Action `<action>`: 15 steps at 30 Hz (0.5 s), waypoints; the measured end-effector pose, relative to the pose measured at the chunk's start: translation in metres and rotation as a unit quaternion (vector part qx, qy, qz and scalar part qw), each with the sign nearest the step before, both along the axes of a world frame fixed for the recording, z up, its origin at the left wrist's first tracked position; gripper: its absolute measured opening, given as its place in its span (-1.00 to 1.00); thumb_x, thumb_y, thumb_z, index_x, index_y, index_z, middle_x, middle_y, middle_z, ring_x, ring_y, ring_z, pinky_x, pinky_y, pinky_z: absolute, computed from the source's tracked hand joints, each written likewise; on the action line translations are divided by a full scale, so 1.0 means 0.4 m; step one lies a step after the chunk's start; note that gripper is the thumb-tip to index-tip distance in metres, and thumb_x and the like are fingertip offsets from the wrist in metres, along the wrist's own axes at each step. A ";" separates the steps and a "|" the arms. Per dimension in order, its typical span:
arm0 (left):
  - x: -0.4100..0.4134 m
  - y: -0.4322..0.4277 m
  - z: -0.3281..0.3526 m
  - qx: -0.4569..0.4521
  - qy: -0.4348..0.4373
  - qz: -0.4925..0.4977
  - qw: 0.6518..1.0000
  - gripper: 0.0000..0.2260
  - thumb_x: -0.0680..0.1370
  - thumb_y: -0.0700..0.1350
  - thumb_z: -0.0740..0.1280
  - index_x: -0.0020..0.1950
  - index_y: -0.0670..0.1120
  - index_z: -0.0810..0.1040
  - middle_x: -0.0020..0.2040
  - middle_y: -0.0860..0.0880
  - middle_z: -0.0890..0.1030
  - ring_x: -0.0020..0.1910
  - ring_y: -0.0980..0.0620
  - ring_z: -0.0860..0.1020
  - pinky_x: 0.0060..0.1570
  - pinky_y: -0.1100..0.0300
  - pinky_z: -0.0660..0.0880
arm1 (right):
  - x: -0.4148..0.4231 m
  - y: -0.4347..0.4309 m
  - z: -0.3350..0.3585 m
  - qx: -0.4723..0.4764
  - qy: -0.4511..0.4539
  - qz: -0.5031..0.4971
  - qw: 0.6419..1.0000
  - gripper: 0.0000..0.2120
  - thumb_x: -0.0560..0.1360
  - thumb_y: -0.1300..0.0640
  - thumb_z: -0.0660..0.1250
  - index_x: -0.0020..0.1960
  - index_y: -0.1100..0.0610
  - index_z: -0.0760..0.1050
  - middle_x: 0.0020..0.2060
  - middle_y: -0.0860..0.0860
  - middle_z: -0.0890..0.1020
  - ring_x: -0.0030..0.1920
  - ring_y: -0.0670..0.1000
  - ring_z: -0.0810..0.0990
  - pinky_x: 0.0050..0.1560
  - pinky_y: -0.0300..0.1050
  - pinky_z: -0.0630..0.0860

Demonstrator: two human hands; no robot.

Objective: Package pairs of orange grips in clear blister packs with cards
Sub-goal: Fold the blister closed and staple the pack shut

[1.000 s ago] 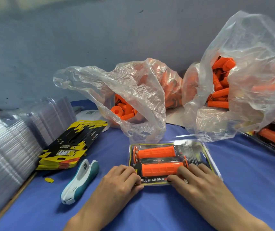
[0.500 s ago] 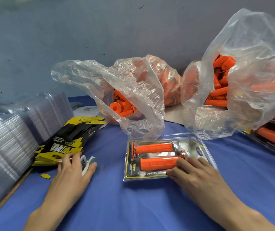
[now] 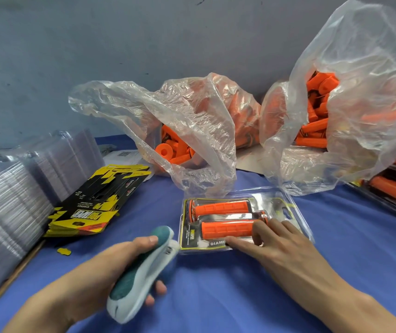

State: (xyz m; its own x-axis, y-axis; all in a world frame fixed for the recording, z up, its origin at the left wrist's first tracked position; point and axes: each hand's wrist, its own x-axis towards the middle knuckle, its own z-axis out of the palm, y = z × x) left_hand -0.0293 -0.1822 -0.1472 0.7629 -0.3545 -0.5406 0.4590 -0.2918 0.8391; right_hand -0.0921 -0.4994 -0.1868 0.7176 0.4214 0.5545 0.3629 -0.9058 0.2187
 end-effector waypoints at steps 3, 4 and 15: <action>-0.012 -0.020 -0.016 -0.035 0.015 -0.073 0.997 -0.39 0.18 0.27 0.58 0.08 -0.05 0.63 -0.11 -0.42 0.62 -0.30 -0.27 0.63 -0.27 0.03 0.59 | 0.003 0.002 0.000 -0.011 -0.005 0.001 1.000 -0.48 0.43 0.22 0.08 0.27 -0.11 0.55 -0.18 -0.02 0.47 -0.23 0.07 0.48 -0.23 -0.04 0.44; -0.011 -0.025 -0.016 -0.039 0.017 -0.074 0.996 -0.39 0.18 0.27 0.57 0.10 -0.06 0.63 -0.13 -0.40 0.62 -0.30 -0.26 0.62 -0.26 0.02 0.59 | 0.003 0.002 0.000 -0.014 -0.005 0.001 1.000 -0.49 0.43 0.22 0.09 0.27 -0.12 0.55 -0.18 -0.02 0.47 -0.23 0.07 0.48 -0.23 -0.04 0.43; -0.017 -0.028 -0.044 0.530 -0.431 0.012 0.730 -0.48 0.50 0.21 0.32 0.41 0.11 0.30 0.24 0.06 0.43 0.25 -0.03 0.41 0.16 0.06 0.38 | 0.000 0.001 -0.005 -0.003 0.000 -0.003 1.000 -0.51 0.44 0.22 0.10 0.24 -0.12 0.55 -0.17 -0.03 0.49 -0.20 0.08 0.52 -0.20 -0.03 0.45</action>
State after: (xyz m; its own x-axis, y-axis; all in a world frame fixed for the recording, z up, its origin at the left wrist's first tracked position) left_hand -0.0362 -0.1933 -0.1646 0.9809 -0.0661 0.1829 -0.0903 -0.9877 0.1277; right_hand -0.0921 -0.4990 -0.1890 0.7203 0.4202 0.5520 0.3578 -0.9067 0.2233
